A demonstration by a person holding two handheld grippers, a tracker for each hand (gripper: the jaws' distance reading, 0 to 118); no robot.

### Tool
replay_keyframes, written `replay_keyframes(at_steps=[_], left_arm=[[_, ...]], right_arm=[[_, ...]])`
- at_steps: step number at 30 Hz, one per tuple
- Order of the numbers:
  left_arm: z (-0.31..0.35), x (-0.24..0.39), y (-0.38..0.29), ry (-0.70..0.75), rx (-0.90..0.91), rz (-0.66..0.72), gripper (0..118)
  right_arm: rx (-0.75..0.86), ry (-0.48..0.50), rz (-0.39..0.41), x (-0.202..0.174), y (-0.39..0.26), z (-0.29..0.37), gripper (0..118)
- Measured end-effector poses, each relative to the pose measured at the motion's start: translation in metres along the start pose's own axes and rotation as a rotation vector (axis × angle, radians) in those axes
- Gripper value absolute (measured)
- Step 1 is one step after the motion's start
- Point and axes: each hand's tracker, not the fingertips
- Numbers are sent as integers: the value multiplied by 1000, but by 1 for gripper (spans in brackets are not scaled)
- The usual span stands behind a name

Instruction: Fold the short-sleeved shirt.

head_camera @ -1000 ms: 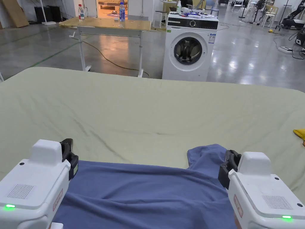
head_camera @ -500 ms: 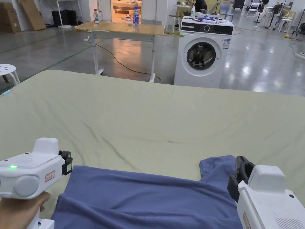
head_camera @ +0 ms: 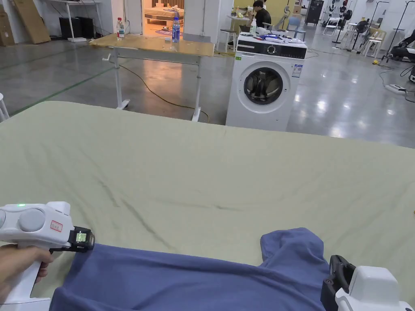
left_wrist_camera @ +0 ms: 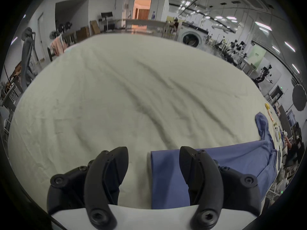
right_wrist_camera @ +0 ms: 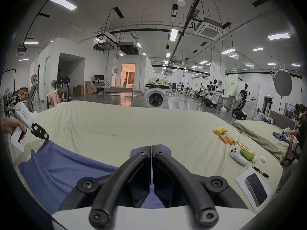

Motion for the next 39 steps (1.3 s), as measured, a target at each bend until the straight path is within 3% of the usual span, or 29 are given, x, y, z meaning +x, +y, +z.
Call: replay_keyframes(at_steps=[5,9,11,14,15,19,22,25,31,36,39], left_arm=[[-11,11,-3,70,-15,-67,62],[-13,26,-10,101,1,-136,47],[-14,30,-12,109,4,-167,36],[-13,39,-14,86,13,-231,3],[-13,41,-16,92,12,-257,0],[-8,34,-17,82,39,-209,0],[8,29,-18,58,91,-198,0],[28,28,-19,5,160,-189,0],[54,35,-24,5,223,-201,0],[58,36,-32,8,240,-191,0],[58,38,-36,12,238,-187,0]], right_arm=[[-48,-21,4,8,-8,-7,0],[-85,-23,-9,10,-14,-17,0],[-110,-19,-19,12,-16,-24,0],[-144,-25,-52,18,-15,-34,0],[-155,-29,-59,20,-12,-39,1],[-243,-4,-73,40,2,-71,7],[-374,39,-74,61,8,-113,41],[-484,77,-66,77,5,-159,56],[-639,94,-45,90,-15,-232,57],[-737,147,-119,94,-33,-264,56],[-744,118,-76,92,-35,-268,35]])
